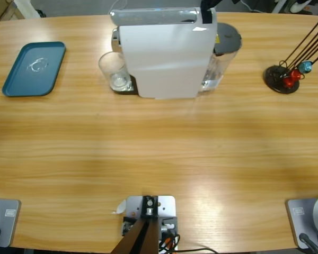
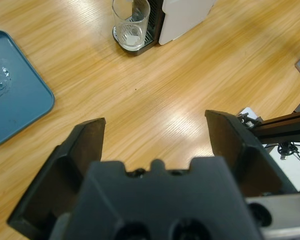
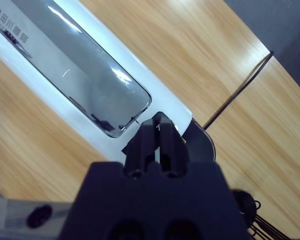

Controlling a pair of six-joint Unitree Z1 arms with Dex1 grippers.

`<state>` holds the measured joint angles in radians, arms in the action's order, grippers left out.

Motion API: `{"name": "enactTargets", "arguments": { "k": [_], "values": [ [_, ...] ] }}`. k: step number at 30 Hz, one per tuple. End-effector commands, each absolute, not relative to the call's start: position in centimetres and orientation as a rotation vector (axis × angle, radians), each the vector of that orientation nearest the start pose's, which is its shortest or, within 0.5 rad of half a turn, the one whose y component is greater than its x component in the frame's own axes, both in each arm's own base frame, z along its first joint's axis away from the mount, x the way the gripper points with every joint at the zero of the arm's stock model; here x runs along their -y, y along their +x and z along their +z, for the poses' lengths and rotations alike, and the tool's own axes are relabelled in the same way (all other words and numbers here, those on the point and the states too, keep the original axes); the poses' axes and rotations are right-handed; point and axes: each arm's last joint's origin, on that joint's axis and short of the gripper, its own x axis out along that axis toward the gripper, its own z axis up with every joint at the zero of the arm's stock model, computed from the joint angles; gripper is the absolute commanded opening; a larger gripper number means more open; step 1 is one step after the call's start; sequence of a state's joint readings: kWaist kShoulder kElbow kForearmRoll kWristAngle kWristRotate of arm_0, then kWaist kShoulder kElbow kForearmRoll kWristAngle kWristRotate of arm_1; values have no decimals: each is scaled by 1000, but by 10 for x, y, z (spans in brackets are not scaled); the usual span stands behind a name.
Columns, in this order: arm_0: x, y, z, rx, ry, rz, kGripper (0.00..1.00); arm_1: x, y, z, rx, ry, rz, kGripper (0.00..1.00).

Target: Pour coffee

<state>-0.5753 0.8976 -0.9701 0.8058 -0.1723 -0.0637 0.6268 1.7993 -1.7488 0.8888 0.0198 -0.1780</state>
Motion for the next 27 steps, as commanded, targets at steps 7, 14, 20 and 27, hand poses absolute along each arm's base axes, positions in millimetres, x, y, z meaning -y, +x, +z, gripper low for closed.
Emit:
{"name": "enactTargets", "arguments": {
  "k": [7,14,20,27],
  "values": [
    [56,73,359,-808,92,-664,876,-200,296,385,-903,-472,638,0],
    [56,73,359,-805,92,-664,876,-200,295,384,-906,-471,642,0],
    [56,73,359,-805,91,-664,876,-200,295,385,-901,-471,640,0],
    [56,73,359,-808,92,-664,876,-188,282,406,-839,-479,589,0]
  ]
}}
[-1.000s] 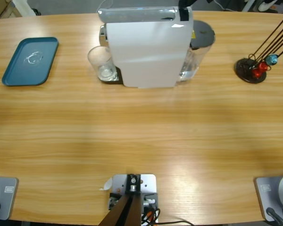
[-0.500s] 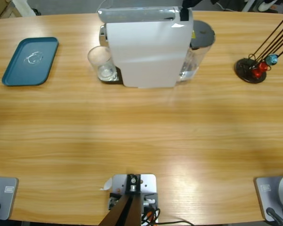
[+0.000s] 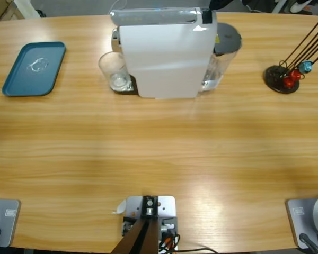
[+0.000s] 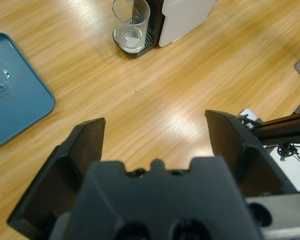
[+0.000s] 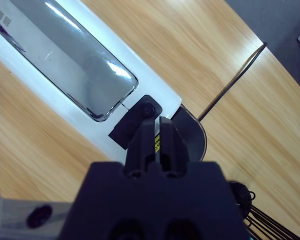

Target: Pour coffee

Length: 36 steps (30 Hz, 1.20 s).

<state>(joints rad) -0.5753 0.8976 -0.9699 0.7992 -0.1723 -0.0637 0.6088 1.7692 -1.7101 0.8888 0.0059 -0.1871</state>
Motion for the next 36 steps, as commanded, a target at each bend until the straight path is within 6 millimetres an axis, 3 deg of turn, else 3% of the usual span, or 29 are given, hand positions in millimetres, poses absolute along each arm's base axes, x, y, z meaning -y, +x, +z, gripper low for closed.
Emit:
{"name": "enactTargets", "arguments": {
  "k": [1,2,4,6,7,9,11,14,17,23,29,36],
  "values": [
    [56,74,359,-810,92,-663,876,-183,276,410,-828,-478,577,0],
    [56,74,359,-811,92,-664,876,-176,267,414,-820,-473,569,13],
    [57,75,358,-814,93,-664,876,-161,242,417,-805,-442,560,305],
    [57,75,358,-815,93,-665,876,-145,209,411,-794,-416,558,329],
    [57,75,358,-812,93,-665,876,-137,192,405,-787,-403,563,344],
    [58,76,357,-809,89,-673,876,-125,160,386,-792,-371,609,551],
    [61,79,356,-822,84,-691,876,-122,140,368,-821,-346,672,747],
    [67,85,352,-837,87,-715,876,-123,121,350,-835,-318,735,930],
    [70,90,344,-826,93,-714,876,-123,111,332,-836,-260,807,1000],
    [75,96,331,-836,100,-722,876,-109,97,295,-853,-241,801,1000],
    [75,92,323,-827,106,-742,876,-88,79,290,-737,-199,806,1000],
    [81,98,314,-861,116,-742,876,-101,90,279,-800,-221,805,1000]
  ]
}}
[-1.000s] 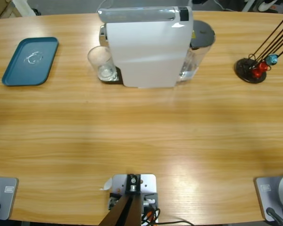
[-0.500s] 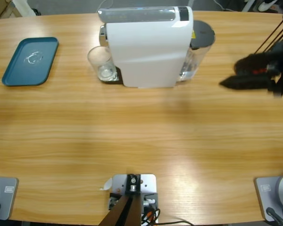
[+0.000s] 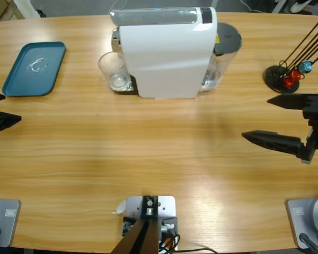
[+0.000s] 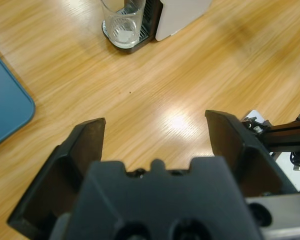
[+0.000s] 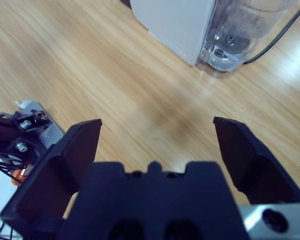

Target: Pour coffee

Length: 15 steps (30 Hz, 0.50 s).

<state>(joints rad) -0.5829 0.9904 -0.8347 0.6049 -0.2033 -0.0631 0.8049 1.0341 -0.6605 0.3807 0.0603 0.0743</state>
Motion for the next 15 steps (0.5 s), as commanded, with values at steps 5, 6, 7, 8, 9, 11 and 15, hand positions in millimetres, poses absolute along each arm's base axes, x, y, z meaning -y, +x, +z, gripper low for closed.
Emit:
{"name": "enactTargets", "arguments": {
  "k": [5,6,7,8,9,11,15],
  "values": [
    [79,96,310,-858,118,-727,876,-102,91,278,-806,-222,809,1000],
    [78,96,311,-855,116,-727,876,-102,91,278,-810,-223,808,1000],
    [78,96,310,-855,115,-727,876,-103,92,277,-814,-224,808,1000],
    [78,96,310,-857,114,-727,876,-103,92,277,-814,-224,809,1000],
    [78,96,310,-856,113,-729,876,-103,92,277,-815,-225,809,1000],
    [79,95,310,-857,113,-731,876,-104,92,277,-818,-224,812,1000],
    [81,96,308,-858,117,-741,881,-104,92,277,-819,-225,816,1000]
  ]
}}
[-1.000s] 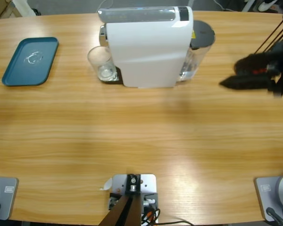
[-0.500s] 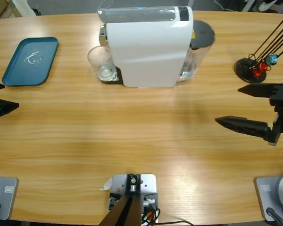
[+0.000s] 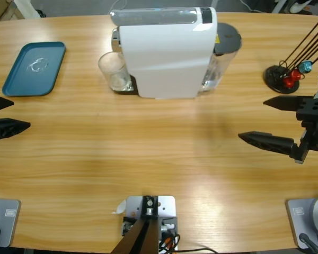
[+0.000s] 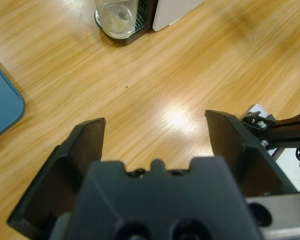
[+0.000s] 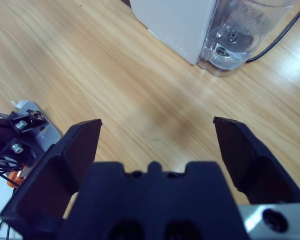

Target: Pour coffee

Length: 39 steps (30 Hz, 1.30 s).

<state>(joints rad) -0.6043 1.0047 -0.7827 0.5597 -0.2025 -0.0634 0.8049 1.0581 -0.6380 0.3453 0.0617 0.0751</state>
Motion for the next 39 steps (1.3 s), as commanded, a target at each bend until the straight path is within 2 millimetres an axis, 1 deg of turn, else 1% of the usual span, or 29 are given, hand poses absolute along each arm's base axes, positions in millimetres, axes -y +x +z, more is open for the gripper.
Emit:
{"name": "enactTargets", "arguments": {
  "k": [1,13,15,17,19,24,30,39],
  "values": [
    [82,96,308,-858,118,-744,881,-104,92,277,-820,-224,817,1000],
    [87,97,304,-883,133,-768,881,-103,91,279,-810,-223,819,1000],
    [89,99,303,-895,135,-767,881,-98,87,284,-773,-205,821,1000],
    [90,100,302,-902,136,-768,881,-87,76,290,-713,-172,824,1000],
    [90,99,302,-904,138,-773,881,-79,71,290,-679,-161,803,1000],
    [91,100,301,-907,140,-773,881,-87,79,285,-718,-181,793,1000],
    [93,102,300,-914,140,-773,881,-88,79,284,-722,-180,793,1000],
    [93,102,301,-907,139,-774,881,-93,84,282,-750,-194,790,1000]
  ]
}}
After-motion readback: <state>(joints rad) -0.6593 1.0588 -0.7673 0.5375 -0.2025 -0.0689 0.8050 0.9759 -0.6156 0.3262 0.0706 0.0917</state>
